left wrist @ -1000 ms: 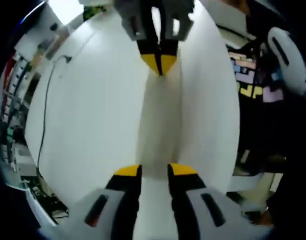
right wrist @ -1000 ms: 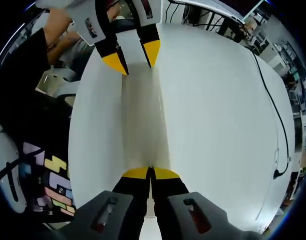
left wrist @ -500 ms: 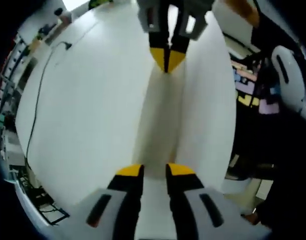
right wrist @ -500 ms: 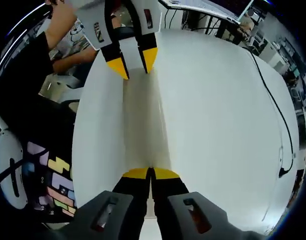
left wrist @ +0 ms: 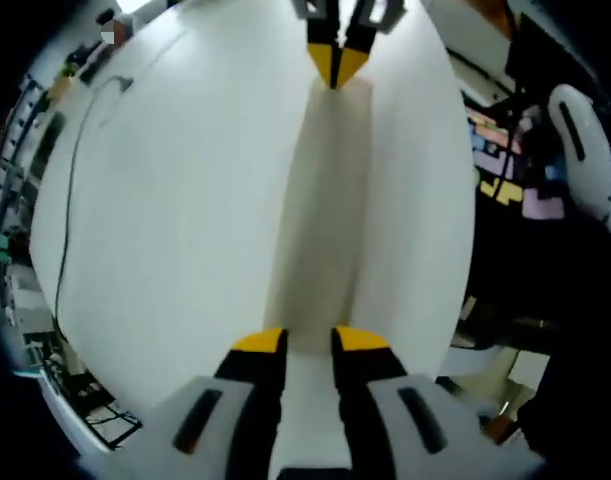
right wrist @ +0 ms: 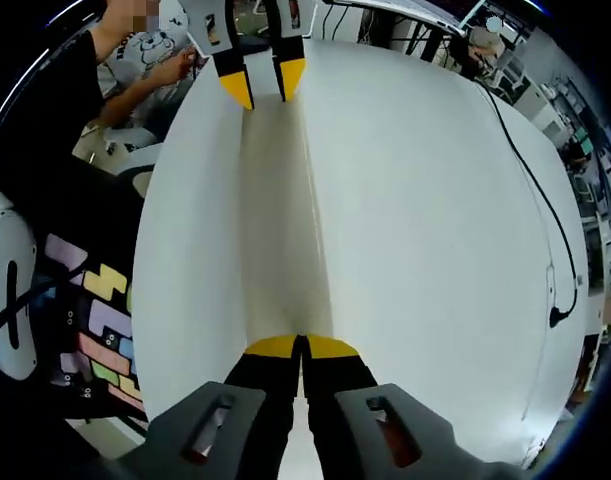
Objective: Arrange the utensils inside the cutlery case until each visible utensil rests in its matching compartment.
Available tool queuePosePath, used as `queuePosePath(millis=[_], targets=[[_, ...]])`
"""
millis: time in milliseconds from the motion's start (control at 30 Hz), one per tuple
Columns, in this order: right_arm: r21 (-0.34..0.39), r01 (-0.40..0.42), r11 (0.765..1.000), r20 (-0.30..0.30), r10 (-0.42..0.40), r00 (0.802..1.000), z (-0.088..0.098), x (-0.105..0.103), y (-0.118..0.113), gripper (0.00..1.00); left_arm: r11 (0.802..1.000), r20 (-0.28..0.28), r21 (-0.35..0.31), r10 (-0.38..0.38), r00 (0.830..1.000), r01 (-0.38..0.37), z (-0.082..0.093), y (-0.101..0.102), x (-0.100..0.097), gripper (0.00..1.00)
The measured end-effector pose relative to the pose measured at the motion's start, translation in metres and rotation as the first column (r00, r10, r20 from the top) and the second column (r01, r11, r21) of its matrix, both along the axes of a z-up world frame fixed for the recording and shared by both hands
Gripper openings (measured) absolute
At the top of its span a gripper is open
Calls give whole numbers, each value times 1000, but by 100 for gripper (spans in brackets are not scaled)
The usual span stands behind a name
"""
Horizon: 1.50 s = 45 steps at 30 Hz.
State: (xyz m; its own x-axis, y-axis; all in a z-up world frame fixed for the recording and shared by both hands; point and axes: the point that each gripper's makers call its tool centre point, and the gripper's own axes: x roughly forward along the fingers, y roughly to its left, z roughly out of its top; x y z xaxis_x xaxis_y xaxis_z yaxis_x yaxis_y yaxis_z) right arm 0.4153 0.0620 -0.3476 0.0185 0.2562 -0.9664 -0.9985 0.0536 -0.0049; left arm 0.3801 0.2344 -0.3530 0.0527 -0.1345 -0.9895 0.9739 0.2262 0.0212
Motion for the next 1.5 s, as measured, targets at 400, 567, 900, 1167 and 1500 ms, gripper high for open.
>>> queuePosePath(millis=[400,567,900,1167,1500], targets=[[-27,-7,1000,13,7,1000,-8,-9,1,0,1000,12,-7,-13,1000,14,-4,7,1,13],[-22,4,1000,10,-3,1000,-11,-14,2,0,1000,12,15,-18,1000,18,-4,12,5,13],[-107,18,994,31,-14,999,-14,-16,1,0,999,11,-38,-3,1000,4,-3,15,7,12],[-138,13,990,49,-6,999,-13,-14,4,0,1000,25,-27,4,1000,-4,-3,15,8,12],[-57,21,998,54,-18,998,-11,-14,6,0,995,31,-92,34,999,-31,-1,17,9,12]])
